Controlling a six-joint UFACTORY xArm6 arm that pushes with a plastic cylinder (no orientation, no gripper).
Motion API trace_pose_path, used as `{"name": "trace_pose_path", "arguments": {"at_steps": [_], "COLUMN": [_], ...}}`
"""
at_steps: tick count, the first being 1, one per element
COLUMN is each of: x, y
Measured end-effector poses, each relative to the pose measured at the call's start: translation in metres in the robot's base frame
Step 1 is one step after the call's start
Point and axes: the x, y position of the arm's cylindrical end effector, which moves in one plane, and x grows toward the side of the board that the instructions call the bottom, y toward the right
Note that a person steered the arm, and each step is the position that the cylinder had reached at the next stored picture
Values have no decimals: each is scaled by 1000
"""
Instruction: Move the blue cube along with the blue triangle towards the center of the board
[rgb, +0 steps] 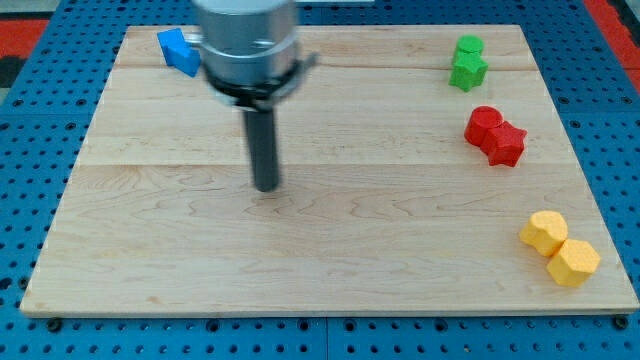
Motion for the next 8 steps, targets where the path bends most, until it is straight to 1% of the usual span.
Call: {"name": "trace_pose_path", "arguments": {"at_steps": [1, 2, 3, 4, 5, 7, 8], "x": [-27, -66, -96, -162, -166, -252, -263], "y": [-70, -123, -142, -145, -145, -148, -148]}}
